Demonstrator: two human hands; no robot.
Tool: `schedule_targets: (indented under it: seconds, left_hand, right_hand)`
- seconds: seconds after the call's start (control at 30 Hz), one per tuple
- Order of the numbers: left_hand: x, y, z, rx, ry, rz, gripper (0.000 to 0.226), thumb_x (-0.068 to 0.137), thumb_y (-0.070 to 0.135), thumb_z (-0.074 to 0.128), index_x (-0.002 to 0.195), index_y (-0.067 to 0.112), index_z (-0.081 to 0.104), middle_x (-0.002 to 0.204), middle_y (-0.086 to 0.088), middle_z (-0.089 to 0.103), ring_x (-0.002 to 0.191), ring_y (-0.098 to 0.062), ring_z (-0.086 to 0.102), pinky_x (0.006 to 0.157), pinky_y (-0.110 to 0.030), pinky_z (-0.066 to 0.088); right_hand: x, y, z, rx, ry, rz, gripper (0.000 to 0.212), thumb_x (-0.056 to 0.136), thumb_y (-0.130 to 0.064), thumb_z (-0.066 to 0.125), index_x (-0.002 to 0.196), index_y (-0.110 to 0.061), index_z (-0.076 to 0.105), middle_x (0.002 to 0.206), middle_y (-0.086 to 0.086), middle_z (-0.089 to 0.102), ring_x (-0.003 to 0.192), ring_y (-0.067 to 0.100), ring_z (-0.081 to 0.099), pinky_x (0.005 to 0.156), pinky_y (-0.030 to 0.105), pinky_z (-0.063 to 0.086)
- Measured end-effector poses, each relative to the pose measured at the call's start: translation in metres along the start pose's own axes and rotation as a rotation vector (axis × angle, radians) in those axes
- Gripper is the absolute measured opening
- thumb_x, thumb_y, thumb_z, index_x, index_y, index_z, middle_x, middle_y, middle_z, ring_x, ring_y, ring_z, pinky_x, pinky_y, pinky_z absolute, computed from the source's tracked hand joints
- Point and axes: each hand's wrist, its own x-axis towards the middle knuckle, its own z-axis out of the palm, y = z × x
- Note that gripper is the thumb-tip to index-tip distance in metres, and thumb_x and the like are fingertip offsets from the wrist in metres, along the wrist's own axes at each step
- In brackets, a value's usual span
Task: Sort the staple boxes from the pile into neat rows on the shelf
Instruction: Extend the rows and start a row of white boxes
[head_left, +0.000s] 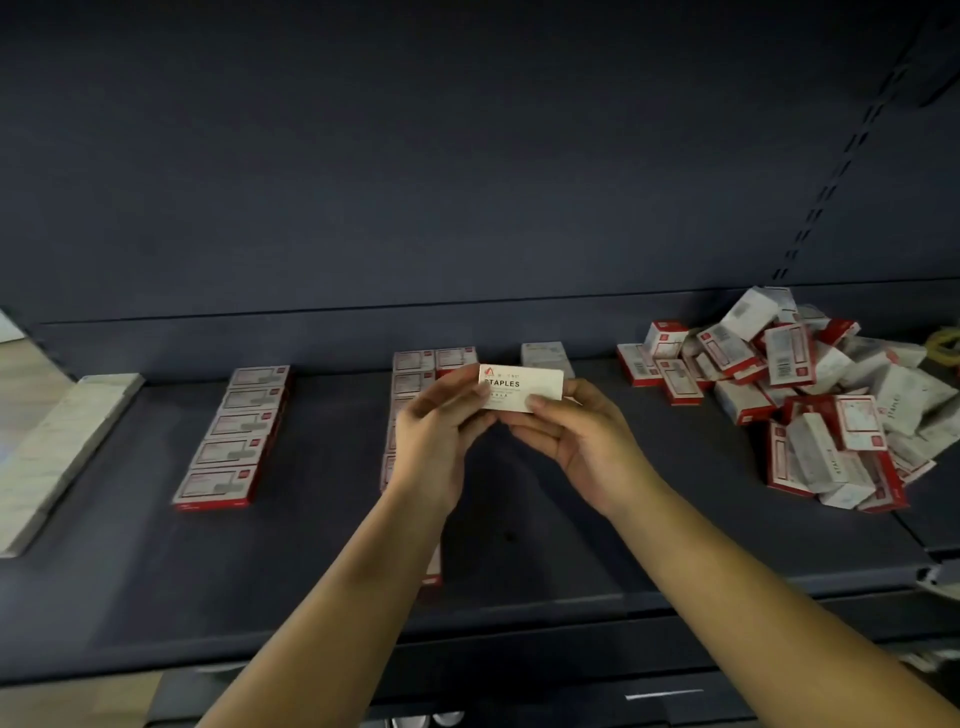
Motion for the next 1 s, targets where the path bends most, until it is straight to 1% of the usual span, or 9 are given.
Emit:
schedule_targets:
  seconds: [0.1,0.27,0.37,0.43,0.47,0.6,0.7,0.87,1.0]
  left_hand:
    - [-0.007,0.025,-0.035,-0.031,0.030,-0.004,0.015,0.080,-0.006,0.062,0.093,0.000,0.066,0.095,-0.015,0.070,0.090,-0.024,0.069,0.074,-0.027,0.057]
    - [-0.017,0.068,-0.105,0.074,-0.010,0.077,0.018,0.083,-0.007,0.060,0.096,0.003,0.066,0.084,-0.005,0.072,0.084,-0.017,0.069,0.068,-0.020,0.055]
    - [-0.024,0.089,-0.156,0.944,-0.039,0.628,0.041,0.083,0.006,0.065,0.123,0.009,0.059,0.109,0.005,0.061,0.105,-0.006,0.054,0.088,-0.018,0.044]
    - [-0.024,0.101,-0.189,1.427,-0.227,1.003,0.046,0.082,0.025,0.057,0.125,0.008,0.058,0.121,-0.003,0.058,0.115,-0.017,0.046,0.095,-0.031,0.041]
    - [-0.026,0.109,-0.203,1.535,-0.298,1.056,0.048,0.081,0.030,0.052,0.122,0.006,0.060,0.120,-0.006,0.060,0.113,-0.022,0.049,0.092,-0.037,0.046]
    - [-0.034,0.143,-0.250,1.697,-0.386,1.101,0.041,0.071,0.019,0.065,0.109,0.002,0.065,0.101,-0.009,0.066,0.088,-0.028,0.062,0.062,-0.040,0.057]
    - [-0.034,0.171,-0.283,1.797,-0.454,1.100,0.038,0.075,0.023,0.063,0.107,0.002,0.064,0.094,-0.009,0.065,0.079,-0.030,0.063,0.058,-0.034,0.056]
    - [-0.041,0.199,-0.352,1.867,-0.449,1.015,0.043,0.084,0.030,0.041,0.105,0.004,0.068,0.098,-0.010,0.065,0.082,-0.029,0.064,0.061,-0.033,0.056]
    - [-0.046,0.192,-0.408,1.940,-0.506,0.851,0.027,0.081,0.020,0.054,0.100,0.007,0.069,0.096,-0.010,0.065,0.077,-0.030,0.064,0.058,-0.034,0.056]
  right_hand:
    - [-0.002,0.017,0.038,-0.033,-0.005,0.004,0.032,0.082,-0.002,0.059,0.113,0.001,0.050,0.096,0.016,0.071,0.084,0.026,0.070,0.068,0.028,0.056]
    - [-0.006,0.057,0.101,-0.171,0.049,-0.031,0.010,0.081,-0.008,0.063,0.090,-0.009,0.060,0.081,0.009,0.069,0.064,0.016,0.065,0.059,0.025,0.053]
    - [-0.011,0.084,0.142,-0.196,0.069,-0.032,0.005,0.084,-0.002,0.060,0.088,-0.005,0.059,0.078,0.009,0.069,0.062,0.015,0.065,0.059,0.024,0.054]
    - [-0.015,0.103,0.168,-0.210,0.043,-0.022,0.004,0.085,-0.001,0.060,0.087,-0.004,0.059,0.076,0.009,0.069,0.064,0.017,0.066,0.063,0.028,0.055]
    - [-0.016,0.113,0.180,-0.225,0.032,-0.014,0.004,0.085,-0.001,0.060,0.087,-0.004,0.060,0.077,0.009,0.069,0.066,0.019,0.066,0.064,0.029,0.055]
    - [-0.021,0.144,0.225,-0.262,-0.011,0.021,0.007,0.084,-0.003,0.062,0.092,-0.004,0.062,0.082,0.012,0.070,0.070,0.022,0.068,0.064,0.028,0.056]
    - [-0.019,0.162,0.255,-0.333,-0.050,0.042,0.008,0.086,-0.009,0.062,0.093,-0.005,0.063,0.084,0.013,0.071,0.070,0.021,0.069,0.064,0.028,0.057]
    - [-0.009,0.192,0.285,-1.102,-0.147,-0.605,0.032,0.085,-0.040,0.060,0.100,-0.013,0.067,0.085,-0.004,0.066,0.075,0.010,0.063,0.067,0.025,0.053]
    - [-0.006,0.208,0.295,-1.220,-0.265,-0.692,0.042,0.084,-0.045,0.047,0.103,-0.013,0.066,0.086,-0.004,0.064,0.073,0.010,0.061,0.064,0.034,0.054]
